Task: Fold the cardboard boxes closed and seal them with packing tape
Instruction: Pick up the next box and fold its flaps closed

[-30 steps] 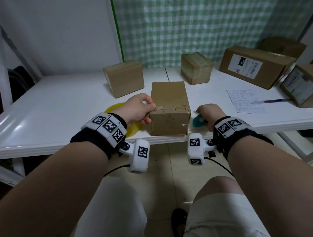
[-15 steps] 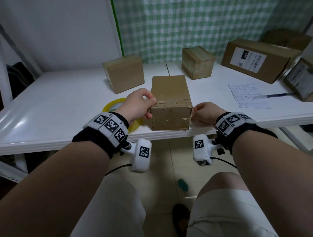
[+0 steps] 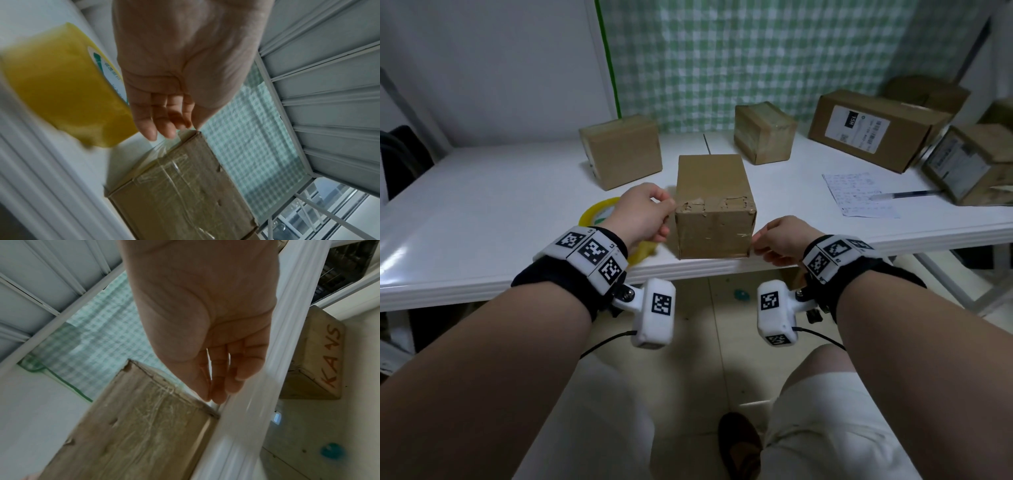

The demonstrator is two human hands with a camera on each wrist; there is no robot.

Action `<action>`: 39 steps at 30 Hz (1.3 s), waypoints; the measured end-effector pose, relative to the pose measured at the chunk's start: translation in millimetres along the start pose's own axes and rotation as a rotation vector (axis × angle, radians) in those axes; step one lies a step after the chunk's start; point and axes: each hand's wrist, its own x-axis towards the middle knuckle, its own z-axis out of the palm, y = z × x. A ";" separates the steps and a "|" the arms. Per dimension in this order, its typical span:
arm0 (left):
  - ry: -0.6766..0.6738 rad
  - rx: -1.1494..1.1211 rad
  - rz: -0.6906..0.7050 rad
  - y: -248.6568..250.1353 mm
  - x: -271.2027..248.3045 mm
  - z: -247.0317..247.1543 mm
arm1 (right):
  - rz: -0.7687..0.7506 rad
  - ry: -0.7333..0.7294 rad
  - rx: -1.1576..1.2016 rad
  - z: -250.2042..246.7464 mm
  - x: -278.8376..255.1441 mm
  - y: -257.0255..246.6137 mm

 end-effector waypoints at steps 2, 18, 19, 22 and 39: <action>0.027 0.007 -0.012 -1.8 -2.2 -3.6 | 0.009 -0.002 -0.019 0.5 -5.4 -1.2; 0.001 0.102 -0.158 -8.3 -25.2 -20.2 | 0.039 -0.020 -0.068 2.8 -33.8 -8.8; -0.010 0.093 -0.176 -7.7 -26.8 -21.1 | 0.034 -0.021 -0.072 3.5 -35.6 -10.7; -0.062 0.075 -0.239 -6.3 -31.8 -23.1 | 0.020 -0.010 -0.083 5.5 -39.6 -15.8; -0.085 0.074 -0.364 -4.4 -10.6 -32.6 | 0.084 -0.252 -0.237 17.3 -24.4 -43.8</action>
